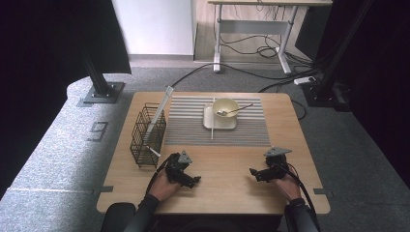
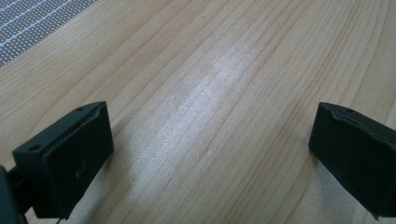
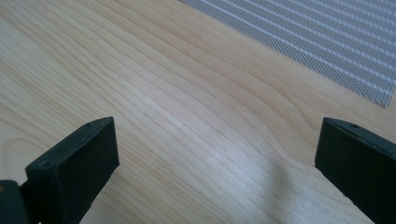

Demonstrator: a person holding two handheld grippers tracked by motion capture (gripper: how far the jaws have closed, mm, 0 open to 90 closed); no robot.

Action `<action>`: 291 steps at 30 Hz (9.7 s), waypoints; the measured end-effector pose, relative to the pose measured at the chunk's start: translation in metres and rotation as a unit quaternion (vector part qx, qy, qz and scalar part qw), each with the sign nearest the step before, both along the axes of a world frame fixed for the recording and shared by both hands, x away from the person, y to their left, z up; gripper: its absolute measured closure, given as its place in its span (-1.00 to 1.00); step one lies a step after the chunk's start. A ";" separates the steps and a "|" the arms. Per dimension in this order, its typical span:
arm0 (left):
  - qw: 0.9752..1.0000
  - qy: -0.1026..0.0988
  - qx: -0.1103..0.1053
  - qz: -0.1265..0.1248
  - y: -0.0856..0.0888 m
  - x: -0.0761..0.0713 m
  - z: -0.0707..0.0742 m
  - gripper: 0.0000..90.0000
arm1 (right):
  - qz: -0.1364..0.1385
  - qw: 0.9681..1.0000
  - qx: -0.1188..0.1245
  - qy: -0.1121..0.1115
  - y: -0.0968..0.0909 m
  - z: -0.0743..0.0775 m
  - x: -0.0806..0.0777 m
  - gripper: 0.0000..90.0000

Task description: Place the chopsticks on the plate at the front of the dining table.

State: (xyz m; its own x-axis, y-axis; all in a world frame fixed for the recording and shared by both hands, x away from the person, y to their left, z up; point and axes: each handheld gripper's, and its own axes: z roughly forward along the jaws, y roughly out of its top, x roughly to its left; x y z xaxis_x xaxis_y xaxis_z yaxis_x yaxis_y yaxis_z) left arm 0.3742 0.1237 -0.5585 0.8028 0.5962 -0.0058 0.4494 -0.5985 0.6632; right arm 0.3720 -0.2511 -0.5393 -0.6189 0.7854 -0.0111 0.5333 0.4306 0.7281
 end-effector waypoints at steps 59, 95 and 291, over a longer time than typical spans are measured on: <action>1.000 0.000 0.000 -0.010 -0.003 -0.002 0.000 -1.00 | 0.185 0.981 0.047 -0.024 0.171 0.140 0.025 -1.00; 1.000 0.001 0.000 -0.010 -0.003 -0.002 0.000 -1.00 | 0.302 0.953 0.034 0.003 0.296 0.146 0.015 -0.93; 0.993 -0.075 -0.075 -0.058 0.006 -0.019 0.045 0.90 | 0.098 0.991 0.010 -0.093 0.139 0.143 0.034 -0.34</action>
State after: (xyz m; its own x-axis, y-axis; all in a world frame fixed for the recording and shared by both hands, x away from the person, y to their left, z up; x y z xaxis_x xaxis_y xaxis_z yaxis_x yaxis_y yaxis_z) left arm 0.3555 0.1298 -0.5132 0.8645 0.5013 0.0368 0.2735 -0.5306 0.8023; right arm 0.4064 -0.1122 -0.3963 -0.7486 0.6514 -0.1238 0.2973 0.4966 0.8155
